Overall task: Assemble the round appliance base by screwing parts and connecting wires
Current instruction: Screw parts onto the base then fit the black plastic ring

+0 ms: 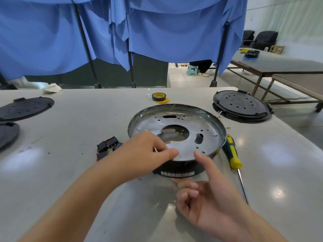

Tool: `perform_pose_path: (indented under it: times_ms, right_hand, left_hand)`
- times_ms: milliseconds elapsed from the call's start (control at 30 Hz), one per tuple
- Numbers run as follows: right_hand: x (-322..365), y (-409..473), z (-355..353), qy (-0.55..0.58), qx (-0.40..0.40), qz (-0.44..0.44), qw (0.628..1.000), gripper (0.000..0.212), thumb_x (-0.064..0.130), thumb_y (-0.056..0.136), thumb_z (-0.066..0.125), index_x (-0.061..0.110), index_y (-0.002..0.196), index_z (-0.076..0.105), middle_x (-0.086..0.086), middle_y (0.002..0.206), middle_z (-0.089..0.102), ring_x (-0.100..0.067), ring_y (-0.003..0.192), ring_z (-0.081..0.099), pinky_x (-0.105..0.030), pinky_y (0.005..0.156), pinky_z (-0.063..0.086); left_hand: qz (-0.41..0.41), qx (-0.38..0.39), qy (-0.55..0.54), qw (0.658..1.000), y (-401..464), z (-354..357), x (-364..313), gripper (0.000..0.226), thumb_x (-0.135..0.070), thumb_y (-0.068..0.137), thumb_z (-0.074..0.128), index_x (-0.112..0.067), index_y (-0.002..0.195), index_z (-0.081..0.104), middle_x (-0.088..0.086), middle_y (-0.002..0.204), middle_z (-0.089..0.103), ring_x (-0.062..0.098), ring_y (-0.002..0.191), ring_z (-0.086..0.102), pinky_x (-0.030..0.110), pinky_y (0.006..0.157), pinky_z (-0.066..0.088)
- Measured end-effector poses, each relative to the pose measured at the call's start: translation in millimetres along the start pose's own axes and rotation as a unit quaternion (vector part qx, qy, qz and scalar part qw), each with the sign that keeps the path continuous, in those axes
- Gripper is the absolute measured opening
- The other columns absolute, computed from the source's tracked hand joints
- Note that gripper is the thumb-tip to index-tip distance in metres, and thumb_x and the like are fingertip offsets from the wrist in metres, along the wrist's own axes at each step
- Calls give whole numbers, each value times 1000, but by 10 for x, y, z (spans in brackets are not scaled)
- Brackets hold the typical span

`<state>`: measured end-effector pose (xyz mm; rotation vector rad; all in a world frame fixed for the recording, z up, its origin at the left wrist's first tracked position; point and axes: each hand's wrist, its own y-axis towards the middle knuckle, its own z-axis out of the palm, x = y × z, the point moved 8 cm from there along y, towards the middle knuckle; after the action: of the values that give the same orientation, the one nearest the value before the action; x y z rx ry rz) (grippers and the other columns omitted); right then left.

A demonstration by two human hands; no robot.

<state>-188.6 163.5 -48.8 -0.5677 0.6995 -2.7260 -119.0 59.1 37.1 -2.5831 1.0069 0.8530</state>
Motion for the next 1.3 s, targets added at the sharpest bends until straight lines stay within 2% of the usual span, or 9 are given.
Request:
perform_pose_path:
  times_ms: [100,200,300,500,700,867,1033,1167,1300]
  right_hand:
    - [7,5,5,-6,5,-5,1000,62,45,59,80,10,104,56,4,58,26,-10,42,31,-23,48,45]
    - [3,-1,13,-2,8,-9,1000,61,45,59,81,8,103,59,4,59,25,-10,43,30,-22,47,45]
    - [13,-3,2,-13,3,-19,1000,63,47,59,80,8,104,58,3,59,26,-10,44,30,-23,46,44]
    - [15,-2,1,-14,4,-24,1000,66,46,59,81,6,105,57,4,60,24,-10,45,28,-23,46,43]
    - [11,-7,-9,-21,-4,-26,999,55,45,57,82,3,85,60,2,61,24,-11,45,28,-24,45,44]
    - [2,-1,1,-19,1,-19,1000,65,45,57,81,7,103,53,3,59,25,-10,44,29,-24,45,44]
    - [9,-4,-4,-20,3,-16,1000,65,43,54,83,5,99,56,3,59,26,-10,44,29,-24,46,45]
    - [7,-8,-1,-16,0,-15,1000,64,42,55,83,5,98,54,3,59,25,-10,45,28,-24,44,44]
    - [5,-18,3,-8,1,-16,1000,70,41,54,83,1,105,55,3,59,24,-10,44,27,-24,43,44]
  left_hand:
    - [-52,89,68,992,173,-34,-74,33,-55,77,70,-23,76,75,-9,49,47,5,46,44,17,49,38]
    - [-51,145,147,977,346,-16,-202,25,-46,77,73,-21,73,75,-14,56,61,1,55,55,16,54,43]
    - [-53,190,188,962,440,72,-290,22,-40,80,73,-18,76,73,-13,55,63,-3,45,55,10,42,40]
    - [-28,208,214,954,462,86,-422,12,-30,81,73,-19,86,74,-9,69,68,13,80,68,17,61,51]
    - [-4,224,199,954,438,118,-455,11,-18,84,70,-22,91,77,-9,73,71,3,66,66,14,58,52]
    - [15,239,211,948,406,145,-468,15,-14,87,65,-23,92,76,-4,84,73,5,68,65,12,52,47]
    - [24,230,229,946,408,149,-492,14,-19,89,64,-17,95,76,1,87,74,10,66,64,14,53,46]
    - [25,230,257,938,400,169,-503,15,-21,91,62,-14,98,73,1,94,72,16,82,68,18,64,51]
    - [38,232,304,923,394,223,-531,9,-19,95,57,-17,91,64,-6,81,59,10,71,53,17,58,41]
